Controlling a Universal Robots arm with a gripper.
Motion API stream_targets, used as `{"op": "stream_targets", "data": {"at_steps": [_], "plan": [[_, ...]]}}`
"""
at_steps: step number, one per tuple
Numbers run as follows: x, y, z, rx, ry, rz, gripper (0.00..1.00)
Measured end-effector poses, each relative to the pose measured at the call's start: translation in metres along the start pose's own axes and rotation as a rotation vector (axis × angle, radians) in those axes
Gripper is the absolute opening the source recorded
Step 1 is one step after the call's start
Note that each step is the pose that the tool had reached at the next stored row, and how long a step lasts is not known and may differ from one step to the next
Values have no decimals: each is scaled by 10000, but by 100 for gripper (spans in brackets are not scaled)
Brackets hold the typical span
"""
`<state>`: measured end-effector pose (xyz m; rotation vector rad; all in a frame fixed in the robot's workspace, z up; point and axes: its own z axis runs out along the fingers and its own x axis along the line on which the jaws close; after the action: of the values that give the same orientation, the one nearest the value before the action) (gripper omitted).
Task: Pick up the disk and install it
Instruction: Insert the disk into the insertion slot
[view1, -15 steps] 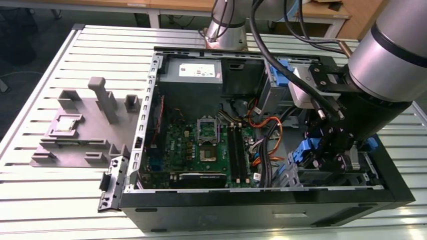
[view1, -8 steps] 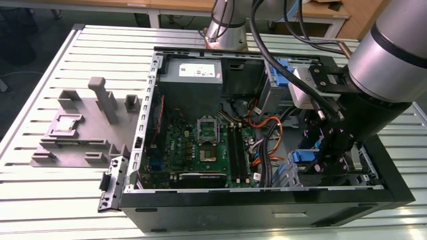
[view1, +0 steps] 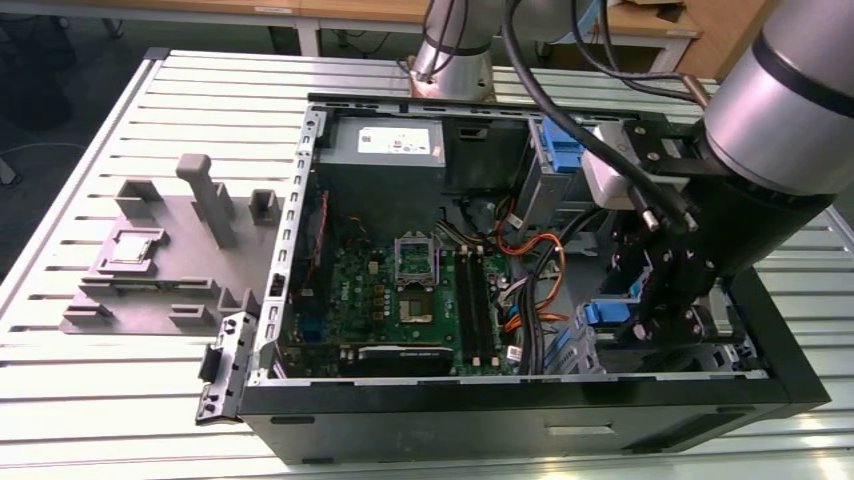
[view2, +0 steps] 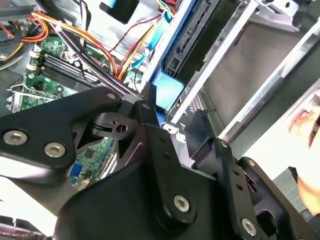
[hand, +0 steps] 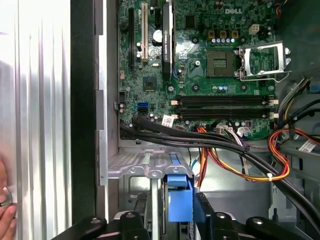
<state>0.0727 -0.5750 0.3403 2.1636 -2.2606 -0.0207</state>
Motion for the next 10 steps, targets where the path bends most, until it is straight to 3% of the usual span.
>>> {"op": "stream_targets", "data": {"at_steps": [3,5,6,7,10], "plan": [[0,1,-70,-2,2,0,50],[0,1,-70,-3,-1,0,49],[0,1,-70,-2,-2,0,42],[0,1,-70,-2,-1,0,42],[0,1,-71,-3,0,0,24]]}}
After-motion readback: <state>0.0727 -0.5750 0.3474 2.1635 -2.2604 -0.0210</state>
